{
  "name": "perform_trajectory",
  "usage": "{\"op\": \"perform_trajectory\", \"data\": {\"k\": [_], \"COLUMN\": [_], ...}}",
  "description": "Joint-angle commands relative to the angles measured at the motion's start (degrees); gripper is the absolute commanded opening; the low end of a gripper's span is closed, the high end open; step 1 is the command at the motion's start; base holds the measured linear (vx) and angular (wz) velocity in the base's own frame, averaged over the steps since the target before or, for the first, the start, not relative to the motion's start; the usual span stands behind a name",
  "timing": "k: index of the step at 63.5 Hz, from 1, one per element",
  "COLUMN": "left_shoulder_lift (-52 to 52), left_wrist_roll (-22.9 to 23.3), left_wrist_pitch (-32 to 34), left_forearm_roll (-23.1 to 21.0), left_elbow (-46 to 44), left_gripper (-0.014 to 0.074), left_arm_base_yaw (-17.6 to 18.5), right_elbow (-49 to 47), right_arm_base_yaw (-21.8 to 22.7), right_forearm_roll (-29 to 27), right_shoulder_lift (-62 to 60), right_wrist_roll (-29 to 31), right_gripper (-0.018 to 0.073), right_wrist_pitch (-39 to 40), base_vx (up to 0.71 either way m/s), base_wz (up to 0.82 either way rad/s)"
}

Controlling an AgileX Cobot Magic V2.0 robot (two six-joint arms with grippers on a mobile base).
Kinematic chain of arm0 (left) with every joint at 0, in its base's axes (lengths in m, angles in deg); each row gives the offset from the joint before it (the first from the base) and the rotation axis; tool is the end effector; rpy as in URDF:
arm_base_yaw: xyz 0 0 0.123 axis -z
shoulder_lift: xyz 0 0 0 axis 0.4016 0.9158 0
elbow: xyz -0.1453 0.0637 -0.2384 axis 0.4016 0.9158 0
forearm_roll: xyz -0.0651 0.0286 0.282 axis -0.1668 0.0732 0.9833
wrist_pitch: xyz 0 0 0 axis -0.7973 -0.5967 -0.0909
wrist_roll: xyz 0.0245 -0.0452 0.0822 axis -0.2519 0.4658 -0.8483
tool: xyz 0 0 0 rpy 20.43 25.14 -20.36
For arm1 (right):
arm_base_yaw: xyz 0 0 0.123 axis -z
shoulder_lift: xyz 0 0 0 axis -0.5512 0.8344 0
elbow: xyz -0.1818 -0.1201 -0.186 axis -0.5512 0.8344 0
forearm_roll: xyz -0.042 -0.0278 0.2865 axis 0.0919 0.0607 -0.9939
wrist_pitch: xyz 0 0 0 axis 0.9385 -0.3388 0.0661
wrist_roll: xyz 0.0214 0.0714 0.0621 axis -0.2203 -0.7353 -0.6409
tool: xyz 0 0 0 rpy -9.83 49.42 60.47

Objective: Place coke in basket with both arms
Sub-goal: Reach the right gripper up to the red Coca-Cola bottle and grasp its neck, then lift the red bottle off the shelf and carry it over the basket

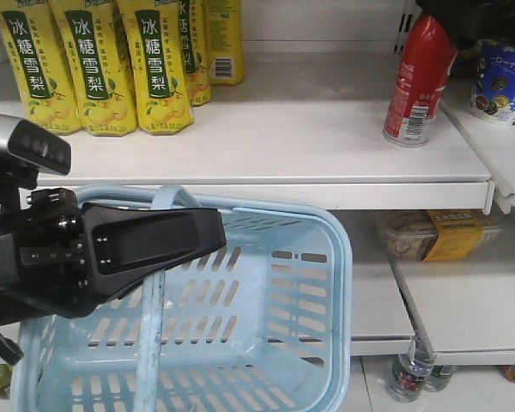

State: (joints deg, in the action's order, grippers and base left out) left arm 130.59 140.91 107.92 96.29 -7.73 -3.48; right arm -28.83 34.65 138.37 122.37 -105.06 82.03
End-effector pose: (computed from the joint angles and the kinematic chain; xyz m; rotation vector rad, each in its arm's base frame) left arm 0.2027 -0.1617 0.3241 0.3670 1.6428 -1.8871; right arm 0.3363 0.0359 0.4347 -0.3527 1.5897 0.3407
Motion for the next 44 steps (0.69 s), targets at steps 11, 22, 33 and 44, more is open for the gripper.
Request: {"op": "perform_trajectory", "data": {"k": [11,22,33,44], "left_shoulder_lift": [-1.30,-1.30,-1.30,-1.30], "left_wrist_roll": [-0.60,-0.60,-0.60,-0.60], "left_wrist_pitch": [10.05,10.05,10.05,10.05], "left_forearm_roll": [-4.75,-4.75,-4.75,-4.75], "left_elbow": [-1.40,-1.40,-1.40,-1.40], "left_gripper": [-0.0006,-0.0006,-0.0006,-0.0006], "left_arm_base_yaw": [0.30,0.30,0.30,0.30], "right_elbow": [-2.58,-2.70,-2.76,-2.76], "right_arm_base_yaw": [-3.35,-4.97,-4.72,-4.72], "right_forearm_roll": [-1.48,-1.63,-1.63,-1.21], "right_shoulder_lift": [2.79,2.87,2.69,0.56], "right_wrist_roll": [3.65,5.91,5.72,3.93], "right_gripper": [0.0625,0.0451,0.0142,-0.0011], "right_wrist_pitch": [-7.17,-8.29,-9.06,-2.50], "base_vx": [0.00,0.00,0.00,0.00], "base_wz": [0.00,0.00,0.00,0.00]}}
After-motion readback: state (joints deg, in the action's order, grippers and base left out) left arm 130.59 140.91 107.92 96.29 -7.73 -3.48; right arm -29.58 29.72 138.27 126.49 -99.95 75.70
